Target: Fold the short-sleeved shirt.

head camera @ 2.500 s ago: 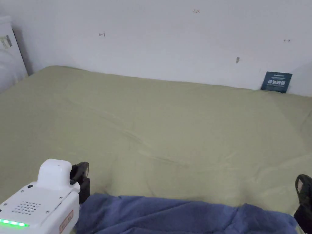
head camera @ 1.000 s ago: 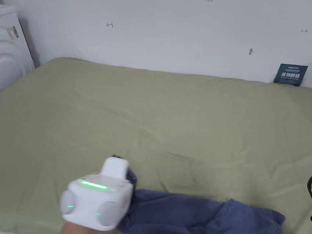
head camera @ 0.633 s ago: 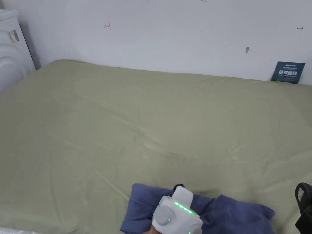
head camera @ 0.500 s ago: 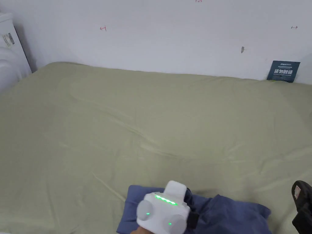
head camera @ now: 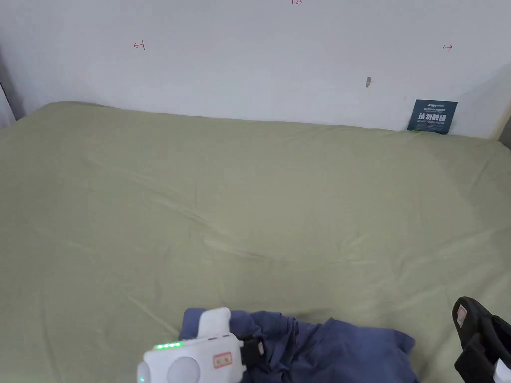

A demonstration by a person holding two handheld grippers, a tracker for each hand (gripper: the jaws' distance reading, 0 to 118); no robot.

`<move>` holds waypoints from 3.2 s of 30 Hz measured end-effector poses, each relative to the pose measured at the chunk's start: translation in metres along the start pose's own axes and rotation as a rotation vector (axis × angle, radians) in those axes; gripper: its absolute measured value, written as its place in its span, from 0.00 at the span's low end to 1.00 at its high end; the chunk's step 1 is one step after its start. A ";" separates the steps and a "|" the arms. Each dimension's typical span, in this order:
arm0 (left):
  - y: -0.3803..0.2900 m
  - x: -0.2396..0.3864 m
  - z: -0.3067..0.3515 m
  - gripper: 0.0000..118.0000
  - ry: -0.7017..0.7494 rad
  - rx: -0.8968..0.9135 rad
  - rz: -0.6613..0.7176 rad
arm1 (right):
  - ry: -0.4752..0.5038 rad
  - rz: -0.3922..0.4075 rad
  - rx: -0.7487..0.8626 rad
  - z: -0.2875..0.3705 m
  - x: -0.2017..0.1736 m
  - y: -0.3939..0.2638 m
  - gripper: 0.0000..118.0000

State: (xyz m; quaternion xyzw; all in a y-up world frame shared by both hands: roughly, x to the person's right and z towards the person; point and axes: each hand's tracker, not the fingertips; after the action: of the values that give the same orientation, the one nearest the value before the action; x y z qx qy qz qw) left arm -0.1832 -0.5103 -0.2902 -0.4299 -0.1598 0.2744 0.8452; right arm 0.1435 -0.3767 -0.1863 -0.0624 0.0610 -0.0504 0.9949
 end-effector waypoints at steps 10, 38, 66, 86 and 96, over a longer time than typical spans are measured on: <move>-0.016 0.025 -0.014 0.05 -0.013 -0.019 -0.051 | -0.014 -0.001 -0.017 -0.001 0.005 -0.003 0.03; 0.047 -0.120 0.039 0.11 -0.300 -0.119 0.460 | 0.020 -0.011 -0.034 -0.024 -0.025 0.005 0.03; -0.061 0.161 -0.096 0.10 0.580 -0.151 -0.597 | 0.030 -0.022 0.016 0.015 -0.005 0.002 0.03; -0.012 0.093 -0.034 0.03 0.015 -0.197 -0.145 | 0.012 -0.021 -0.082 0.007 0.013 -0.011 0.03; -0.041 0.109 -0.047 0.03 -0.080 -0.225 -0.163 | 0.035 -0.019 -0.217 -0.017 0.015 -0.017 0.03</move>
State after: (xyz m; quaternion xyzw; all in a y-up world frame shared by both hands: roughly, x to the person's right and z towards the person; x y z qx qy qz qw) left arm -0.0591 -0.4949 -0.2807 -0.4965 -0.2574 0.2020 0.8040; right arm 0.1548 -0.3973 -0.2031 -0.1694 0.0830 -0.0541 0.9806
